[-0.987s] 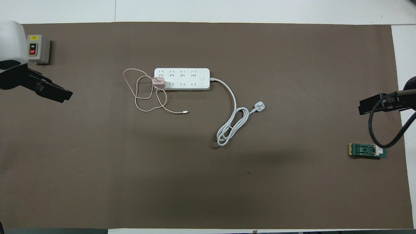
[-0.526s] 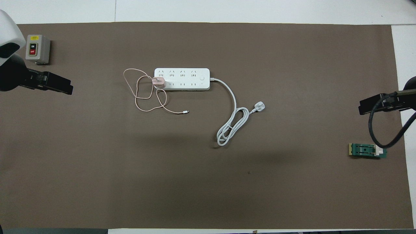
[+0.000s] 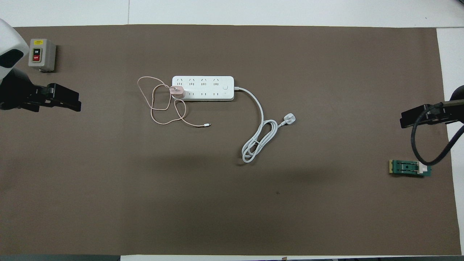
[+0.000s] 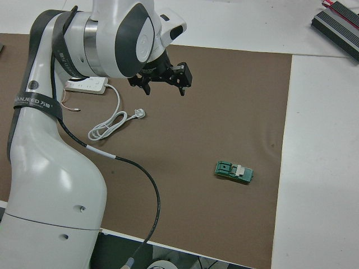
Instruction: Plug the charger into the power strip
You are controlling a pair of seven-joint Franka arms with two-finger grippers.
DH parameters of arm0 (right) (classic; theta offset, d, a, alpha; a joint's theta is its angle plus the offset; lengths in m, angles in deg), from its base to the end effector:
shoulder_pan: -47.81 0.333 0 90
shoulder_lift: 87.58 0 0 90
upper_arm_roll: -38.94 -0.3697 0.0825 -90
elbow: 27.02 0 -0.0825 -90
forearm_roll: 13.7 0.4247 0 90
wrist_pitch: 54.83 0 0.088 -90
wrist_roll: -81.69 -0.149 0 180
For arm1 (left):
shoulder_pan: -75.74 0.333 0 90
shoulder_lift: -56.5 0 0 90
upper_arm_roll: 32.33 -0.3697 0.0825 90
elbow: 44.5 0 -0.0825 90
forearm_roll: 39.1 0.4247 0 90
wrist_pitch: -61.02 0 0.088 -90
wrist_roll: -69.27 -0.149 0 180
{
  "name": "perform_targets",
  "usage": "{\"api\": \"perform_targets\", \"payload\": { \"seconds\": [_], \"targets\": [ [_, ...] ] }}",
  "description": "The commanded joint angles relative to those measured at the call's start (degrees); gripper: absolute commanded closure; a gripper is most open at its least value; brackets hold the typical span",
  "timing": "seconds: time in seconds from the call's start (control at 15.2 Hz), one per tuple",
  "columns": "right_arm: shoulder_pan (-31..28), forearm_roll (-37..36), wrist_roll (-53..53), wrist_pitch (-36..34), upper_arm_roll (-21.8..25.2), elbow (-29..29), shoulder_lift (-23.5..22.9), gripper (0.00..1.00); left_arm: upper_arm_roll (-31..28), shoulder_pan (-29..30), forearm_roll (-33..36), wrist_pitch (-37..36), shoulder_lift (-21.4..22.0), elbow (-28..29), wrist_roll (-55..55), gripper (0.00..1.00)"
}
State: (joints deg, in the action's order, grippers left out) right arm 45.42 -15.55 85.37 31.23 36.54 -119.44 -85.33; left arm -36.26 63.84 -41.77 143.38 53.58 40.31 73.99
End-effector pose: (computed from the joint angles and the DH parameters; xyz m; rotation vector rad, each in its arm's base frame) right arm 0.5700 -0.0044 0.6320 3.1064 0.0983 -0.1132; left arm 0.5890 -0.0911 0.6409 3.1041 -0.0942 -0.1519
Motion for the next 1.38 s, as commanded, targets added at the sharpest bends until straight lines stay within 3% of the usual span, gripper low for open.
{"api": "perform_targets", "payload": {
  "seconds": [0.0,0.39,0.59,1.32],
  "targets": [
    [-0.7,-0.2,-0.9,0.9,-0.6,-0.9,0.6,0.0,-0.1,2.1,0.3,-2.8,0.6,-0.1,0.6,0.0],
    [-0.7,-0.2,-0.9,0.8,-0.6,-0.9,0.6,0.0,-0.8,2.9,0.2,-9.7,-1.3,-3.2,0.7,0.0],
    [-0.8,-0.2,-0.9,0.8,-0.6,-0.9,0.6,0.0,6.5,9.3,0.6,-8.7,0.5,-1.3,0.7,0.0],
    [-0.7,-0.2,-0.8,0.8,-0.6,-0.9,0.6,0.0,6.9,12.3,0.6,-5.5,-0.3,-1.0,-0.7,0.0]
  ]
}}
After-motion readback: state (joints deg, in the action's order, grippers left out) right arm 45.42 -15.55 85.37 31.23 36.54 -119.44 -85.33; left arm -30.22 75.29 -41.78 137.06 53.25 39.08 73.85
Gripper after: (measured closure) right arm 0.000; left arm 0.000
